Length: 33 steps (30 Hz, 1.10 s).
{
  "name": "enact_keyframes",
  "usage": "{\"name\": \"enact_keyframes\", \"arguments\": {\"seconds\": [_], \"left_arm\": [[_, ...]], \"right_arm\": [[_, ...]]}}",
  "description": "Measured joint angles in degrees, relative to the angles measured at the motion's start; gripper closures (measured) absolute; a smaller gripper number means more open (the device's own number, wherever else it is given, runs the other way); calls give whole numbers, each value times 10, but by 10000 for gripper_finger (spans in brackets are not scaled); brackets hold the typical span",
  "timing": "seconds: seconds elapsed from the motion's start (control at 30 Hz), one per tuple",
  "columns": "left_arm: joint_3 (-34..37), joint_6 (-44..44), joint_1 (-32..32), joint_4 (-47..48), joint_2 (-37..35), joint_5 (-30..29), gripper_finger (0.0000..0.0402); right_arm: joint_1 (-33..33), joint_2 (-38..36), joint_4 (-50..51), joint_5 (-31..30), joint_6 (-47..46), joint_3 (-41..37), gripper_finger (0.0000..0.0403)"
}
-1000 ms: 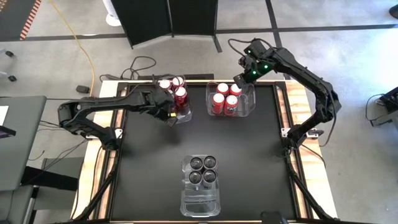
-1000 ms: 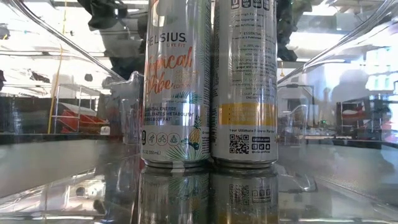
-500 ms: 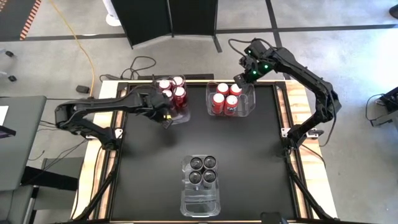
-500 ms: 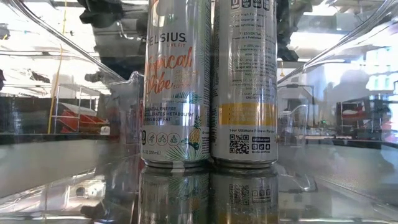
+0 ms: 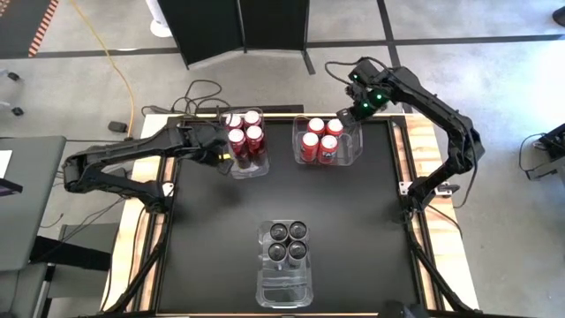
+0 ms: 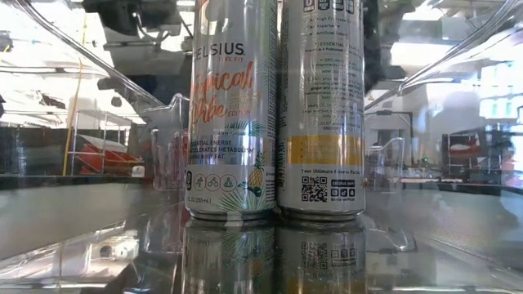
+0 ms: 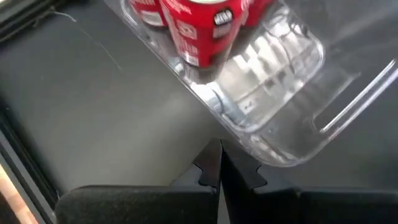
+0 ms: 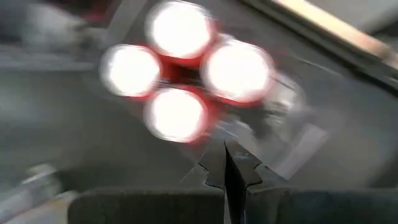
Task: Sort soda cans
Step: Adjust the left transparent bin, then adjust the right transparent bin
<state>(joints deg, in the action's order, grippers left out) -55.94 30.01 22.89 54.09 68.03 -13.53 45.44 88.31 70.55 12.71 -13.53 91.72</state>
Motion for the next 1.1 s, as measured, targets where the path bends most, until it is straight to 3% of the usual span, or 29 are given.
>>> {"name": "enact_keyframes", "arguments": {"seconds": [0.2, 0.33, 0.47, 0.8, 1.1], "left_arm": [[0, 24, 6, -42, -7, -16, 400], [0, 25, 3, -138, -6, 16, 400], [-1, 23, 2, -196, -6, 23, 400], [-1, -3, 7, -216, -17, 22, 400], [-1, -3, 7, -211, -17, 29, 400]], "right_arm": [[24, -13, 79, -129, -37, 0, 388], [41, -25, 89, -132, -45, -26, 388], [45, -37, 61, -133, -62, -102, 388], [52, -67, -58, -130, -128, -275, 388], [-23, -68, -103, -98, -164, -311, 388]]}}
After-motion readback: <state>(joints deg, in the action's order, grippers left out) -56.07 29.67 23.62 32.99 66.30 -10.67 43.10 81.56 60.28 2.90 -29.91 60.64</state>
